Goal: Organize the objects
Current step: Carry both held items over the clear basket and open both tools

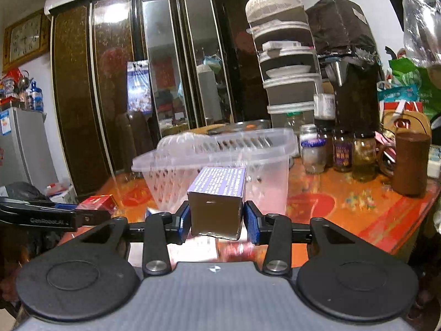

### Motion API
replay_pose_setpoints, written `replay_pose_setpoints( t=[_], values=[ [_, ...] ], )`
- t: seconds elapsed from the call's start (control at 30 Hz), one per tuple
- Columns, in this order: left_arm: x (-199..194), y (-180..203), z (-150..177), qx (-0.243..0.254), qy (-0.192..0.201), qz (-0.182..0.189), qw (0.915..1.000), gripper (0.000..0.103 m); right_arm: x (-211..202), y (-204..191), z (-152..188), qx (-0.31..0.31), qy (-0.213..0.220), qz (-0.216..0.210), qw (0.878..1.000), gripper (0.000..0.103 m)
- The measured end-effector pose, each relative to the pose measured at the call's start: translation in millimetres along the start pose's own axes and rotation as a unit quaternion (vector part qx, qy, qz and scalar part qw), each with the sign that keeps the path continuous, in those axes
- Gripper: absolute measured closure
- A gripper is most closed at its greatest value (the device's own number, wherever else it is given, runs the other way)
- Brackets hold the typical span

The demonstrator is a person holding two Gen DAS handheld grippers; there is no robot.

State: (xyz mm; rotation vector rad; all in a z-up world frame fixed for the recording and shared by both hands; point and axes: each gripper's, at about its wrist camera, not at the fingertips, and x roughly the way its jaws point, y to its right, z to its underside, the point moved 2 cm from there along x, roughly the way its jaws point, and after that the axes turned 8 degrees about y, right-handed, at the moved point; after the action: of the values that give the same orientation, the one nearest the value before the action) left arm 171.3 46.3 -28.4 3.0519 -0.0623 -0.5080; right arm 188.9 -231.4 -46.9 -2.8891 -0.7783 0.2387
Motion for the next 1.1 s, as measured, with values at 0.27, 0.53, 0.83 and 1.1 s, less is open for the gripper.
replay_pose_setpoints(
  t=[0.27,0.53,0.83,1.1],
  values=[
    [25.3,6.6,-75.2,0.006,0.042,0.038,0.9984,0.037,24.9,-1.2,-66.7,-0.040,0.024,-0.013,0.999,0.058],
    [128.3,2.7,-124.3,-0.026,-0.053,0.052,0.9969,0.037,138.6,14.4,-85.0,-0.021,-0.123,-0.007,0.992,0.058],
    [193.3,-0.5,-103.7,-0.053,-0.148,0.034,0.9869,0.037,201.1,16.5,-56.2,-0.047,-0.227,0.023,0.972,0.058],
    [201.9,1.8,-98.7,-0.033,-0.144,0.018,0.9889,0.021,208.2,13.7,-51.1,-0.062,-0.233,0.021,0.970,0.039]
  ],
)
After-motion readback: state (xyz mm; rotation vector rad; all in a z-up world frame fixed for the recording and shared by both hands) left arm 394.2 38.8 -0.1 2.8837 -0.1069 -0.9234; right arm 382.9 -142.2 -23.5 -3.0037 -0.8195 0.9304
